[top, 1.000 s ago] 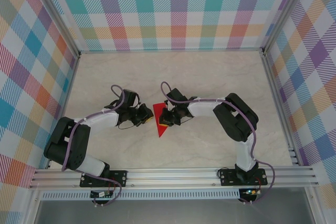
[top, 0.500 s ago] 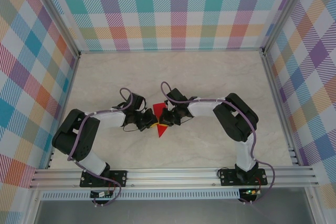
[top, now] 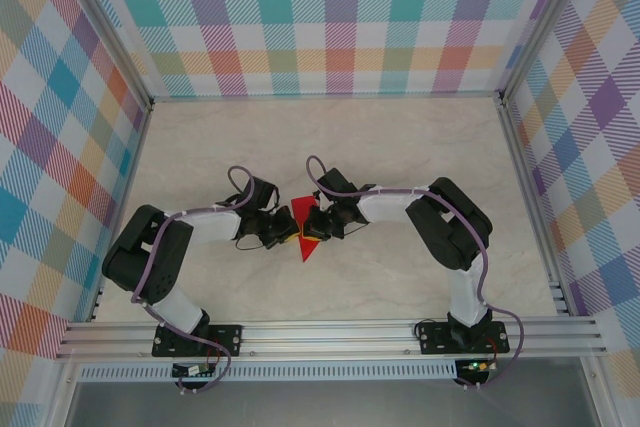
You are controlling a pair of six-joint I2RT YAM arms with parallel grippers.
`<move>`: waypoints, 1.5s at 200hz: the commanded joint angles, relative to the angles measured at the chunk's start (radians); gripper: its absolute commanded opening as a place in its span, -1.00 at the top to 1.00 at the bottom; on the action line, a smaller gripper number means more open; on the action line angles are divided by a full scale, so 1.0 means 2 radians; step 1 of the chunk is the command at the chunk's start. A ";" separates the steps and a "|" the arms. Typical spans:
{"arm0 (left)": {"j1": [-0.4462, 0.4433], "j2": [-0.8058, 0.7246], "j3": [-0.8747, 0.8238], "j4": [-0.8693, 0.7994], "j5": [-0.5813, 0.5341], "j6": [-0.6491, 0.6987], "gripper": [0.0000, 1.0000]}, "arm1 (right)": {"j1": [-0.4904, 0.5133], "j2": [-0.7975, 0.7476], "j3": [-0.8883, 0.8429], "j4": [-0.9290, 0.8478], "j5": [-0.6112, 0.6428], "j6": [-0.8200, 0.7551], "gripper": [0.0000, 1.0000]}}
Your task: Fold a paper plane with a square sheet of paper (pick it up from the middle)
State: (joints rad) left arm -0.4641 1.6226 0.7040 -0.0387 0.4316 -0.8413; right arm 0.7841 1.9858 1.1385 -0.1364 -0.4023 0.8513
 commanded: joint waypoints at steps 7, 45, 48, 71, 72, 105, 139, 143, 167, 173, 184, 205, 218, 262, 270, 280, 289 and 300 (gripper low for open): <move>-0.003 0.008 0.014 -0.016 -0.016 0.009 1.00 | 0.001 0.015 -0.012 -0.042 0.035 -0.008 0.99; -0.003 -0.012 0.015 0.001 0.003 0.003 1.00 | 0.001 0.014 -0.013 -0.042 0.035 -0.008 0.99; -0.003 -0.015 0.015 0.002 0.003 0.003 1.00 | 0.001 0.014 -0.013 -0.043 0.035 -0.008 0.99; -0.003 -0.033 0.014 -0.006 -0.003 0.004 1.00 | 0.001 0.015 -0.015 -0.042 0.036 -0.008 0.99; -0.003 -0.034 0.014 -0.006 -0.004 0.004 1.00 | 0.001 0.015 -0.015 -0.042 0.036 -0.008 0.99; -0.003 -0.028 0.008 0.008 0.006 -0.006 1.00 | 0.001 0.015 -0.016 -0.041 0.036 -0.007 0.99; -0.005 -0.006 0.008 0.026 0.022 -0.010 1.00 | 0.001 0.016 -0.016 -0.041 0.036 -0.008 0.99; -0.005 -0.003 0.008 0.026 0.023 -0.009 1.00 | 0.001 0.016 -0.016 -0.041 0.036 -0.008 0.99; -0.006 0.012 0.010 0.026 0.023 -0.008 1.00 | 0.001 0.016 -0.017 -0.041 0.036 -0.006 0.99; -0.006 0.015 0.011 0.024 0.023 -0.008 1.00 | 0.001 0.015 -0.018 -0.041 0.036 -0.006 0.99; -0.006 0.021 0.010 0.023 0.021 -0.008 1.00 | 0.001 0.014 -0.019 -0.041 0.035 -0.005 0.99; -0.005 0.027 0.009 0.013 0.013 -0.005 1.00 | 0.001 0.007 -0.022 -0.037 0.035 -0.002 0.99; -0.006 0.029 0.008 0.007 0.008 -0.002 1.00 | 0.000 0.001 -0.025 -0.032 0.034 0.000 0.99; -0.006 0.032 0.010 -0.022 -0.013 0.010 1.00 | -0.002 -0.013 -0.026 -0.017 0.024 0.004 0.99; -0.006 0.033 0.011 -0.026 -0.016 0.011 1.00 | -0.002 -0.016 -0.026 -0.013 0.022 0.006 0.99; -0.006 0.035 0.014 -0.032 -0.020 0.013 1.00 | -0.003 -0.021 -0.026 -0.007 0.019 0.008 1.00; -0.006 0.038 0.014 -0.036 -0.022 0.015 1.00 | -0.004 -0.029 -0.028 -0.002 0.016 0.009 0.99; -0.007 0.039 0.015 -0.039 -0.023 0.017 1.00 | -0.005 -0.041 -0.031 0.003 0.017 0.010 0.99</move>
State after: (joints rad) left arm -0.4694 1.6623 0.7341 -0.0238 0.4366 -0.8368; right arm 0.7811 1.9575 1.1069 -0.1120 -0.3820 0.8562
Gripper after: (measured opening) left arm 0.045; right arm 0.047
